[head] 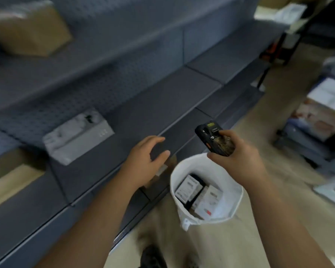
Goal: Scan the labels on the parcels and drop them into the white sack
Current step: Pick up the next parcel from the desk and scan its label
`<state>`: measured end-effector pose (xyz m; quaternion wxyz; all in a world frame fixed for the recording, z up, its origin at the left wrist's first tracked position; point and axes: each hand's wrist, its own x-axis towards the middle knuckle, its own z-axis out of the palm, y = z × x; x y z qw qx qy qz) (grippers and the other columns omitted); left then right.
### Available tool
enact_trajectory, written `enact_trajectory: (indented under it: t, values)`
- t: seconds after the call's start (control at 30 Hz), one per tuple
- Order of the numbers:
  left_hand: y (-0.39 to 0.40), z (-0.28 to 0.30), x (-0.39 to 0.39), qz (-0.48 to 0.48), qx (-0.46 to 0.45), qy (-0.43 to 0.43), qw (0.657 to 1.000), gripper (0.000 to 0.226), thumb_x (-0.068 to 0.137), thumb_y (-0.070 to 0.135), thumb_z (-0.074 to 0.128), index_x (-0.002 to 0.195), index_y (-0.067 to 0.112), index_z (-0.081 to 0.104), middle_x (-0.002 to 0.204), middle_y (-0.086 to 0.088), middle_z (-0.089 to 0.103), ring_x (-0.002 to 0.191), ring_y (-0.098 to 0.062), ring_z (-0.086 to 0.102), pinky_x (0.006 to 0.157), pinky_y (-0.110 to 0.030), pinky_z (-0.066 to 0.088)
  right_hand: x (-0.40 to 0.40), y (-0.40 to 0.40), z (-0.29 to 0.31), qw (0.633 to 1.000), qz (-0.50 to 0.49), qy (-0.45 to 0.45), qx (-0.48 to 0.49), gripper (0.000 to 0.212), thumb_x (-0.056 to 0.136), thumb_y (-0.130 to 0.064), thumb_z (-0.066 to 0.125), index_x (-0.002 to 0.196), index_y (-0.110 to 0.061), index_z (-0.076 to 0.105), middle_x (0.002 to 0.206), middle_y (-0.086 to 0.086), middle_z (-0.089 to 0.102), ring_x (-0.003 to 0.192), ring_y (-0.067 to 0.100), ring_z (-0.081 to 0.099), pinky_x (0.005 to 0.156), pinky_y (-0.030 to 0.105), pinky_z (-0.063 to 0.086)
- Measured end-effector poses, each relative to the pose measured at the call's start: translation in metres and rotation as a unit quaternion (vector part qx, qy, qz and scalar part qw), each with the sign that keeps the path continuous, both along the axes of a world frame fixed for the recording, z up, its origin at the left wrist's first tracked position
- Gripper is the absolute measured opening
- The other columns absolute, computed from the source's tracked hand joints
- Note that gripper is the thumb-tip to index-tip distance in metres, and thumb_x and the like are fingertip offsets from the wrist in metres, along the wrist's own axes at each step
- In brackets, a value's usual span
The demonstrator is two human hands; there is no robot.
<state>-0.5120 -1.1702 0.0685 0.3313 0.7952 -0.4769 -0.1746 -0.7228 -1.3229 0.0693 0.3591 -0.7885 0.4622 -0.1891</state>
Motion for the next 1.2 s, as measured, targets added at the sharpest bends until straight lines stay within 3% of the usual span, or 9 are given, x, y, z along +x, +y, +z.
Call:
enact_trajectory:
  t: [0.17,0.33,0.47,0.63,0.77,0.87,1.07,1.17,1.2]
  values:
    - [0.098,0.076,0.012,0.094,-0.061,-0.084,0.990,0.042,0.094,0.040,0.060,0.133,0.027,0.054,0.134,0.016,0.046,0.123,0.000,0.040,0.106,-0.021,0.032,0.038,0.053,0.074,0.987,0.100,-0.087,-0.086,0.066,0.070,-0.037,0.086,0.129,-0.039,0.055,0.122,-0.009,0.059,0.107,0.013,0.058,0.092,0.034,0.049]
    - [0.207,0.110,0.015,0.191,-0.100,-0.107,0.971,0.040,0.094,0.040,0.059,0.132,0.028,0.056,0.129,0.019,0.047,0.119,-0.003,0.044,0.103,-0.023,0.036,0.079,0.139,0.117,0.965,0.206,-0.121,-0.110,0.066,0.072,-0.036,0.085,0.131,-0.038,0.054,0.119,-0.011,0.058,0.104,0.010,0.055,0.089,0.029,0.045]
    - [0.321,0.117,0.014,0.257,-0.126,-0.121,0.950,0.038,0.092,0.036,0.065,0.127,0.021,0.061,0.122,0.014,0.054,0.114,-0.003,0.050,0.102,-0.025,0.041,0.107,0.240,0.121,0.942,0.287,-0.137,-0.105,0.064,0.071,-0.039,0.085,0.128,-0.040,0.055,0.120,-0.009,0.062,0.108,0.013,0.058,0.096,0.036,0.050]
    - [0.504,0.116,-0.007,0.361,-0.132,-0.122,0.915,0.036,0.091,0.033,0.068,0.124,0.020,0.062,0.120,0.014,0.057,0.112,-0.002,0.052,0.100,-0.024,0.041,0.139,0.409,0.120,0.904,0.393,-0.144,-0.083,0.063,0.071,-0.040,0.085,0.126,-0.043,0.055,0.120,-0.013,0.060,0.109,0.011,0.057,0.094,0.033,0.049]
    - [0.642,0.116,-0.032,0.462,-0.114,-0.127,0.870,0.041,0.089,0.037,0.068,0.125,0.017,0.062,0.121,0.009,0.060,0.114,-0.009,0.055,0.100,-0.030,0.045,0.160,0.540,0.124,0.862,0.474,-0.162,-0.078,0.064,0.069,-0.036,0.086,0.126,-0.039,0.058,0.112,-0.017,0.058,0.103,0.006,0.055,0.086,0.026,0.044]
    - [0.727,0.121,-0.056,0.526,-0.110,-0.128,0.833,0.040,0.090,0.036,0.068,0.126,0.020,0.061,0.123,0.008,0.060,0.114,-0.006,0.054,0.101,-0.034,0.046,0.176,0.626,0.129,0.823,0.541,-0.160,-0.067,0.063,0.071,-0.037,0.086,0.125,-0.040,0.056,0.111,-0.016,0.058,0.102,0.007,0.056,0.087,0.029,0.047]
    - [0.872,0.119,-0.102,0.645,-0.085,-0.133,0.748,0.043,0.091,0.042,0.063,0.130,0.026,0.057,0.124,0.019,0.055,0.114,0.003,0.050,0.102,-0.025,0.044,0.209,0.794,0.133,0.732,0.661,-0.150,-0.071,0.062,0.072,-0.038,0.083,0.128,-0.038,0.056,0.111,-0.011,0.060,0.102,0.012,0.056,0.085,0.028,0.046]
    - [0.931,0.111,-0.117,0.703,-0.071,-0.115,0.698,0.036,0.091,0.039,0.065,0.124,0.029,0.056,0.113,0.025,0.052,0.099,0.021,0.047,0.090,-0.003,0.039,0.222,0.877,0.124,0.685,0.711,-0.150,-0.060,0.064,0.070,-0.042,0.083,0.128,-0.037,0.056,0.112,-0.010,0.062,0.102,0.013,0.057,0.087,0.031,0.049]
    - [0.949,0.109,-0.120,0.721,-0.066,-0.111,0.681,0.034,0.091,0.038,0.065,0.122,0.029,0.056,0.113,0.025,0.053,0.098,0.020,0.048,0.090,-0.004,0.039,0.228,0.903,0.120,0.669,0.725,-0.155,-0.054,0.064,0.070,-0.042,0.084,0.128,-0.037,0.057,0.111,-0.011,0.062,0.101,0.012,0.058,0.087,0.031,0.050]
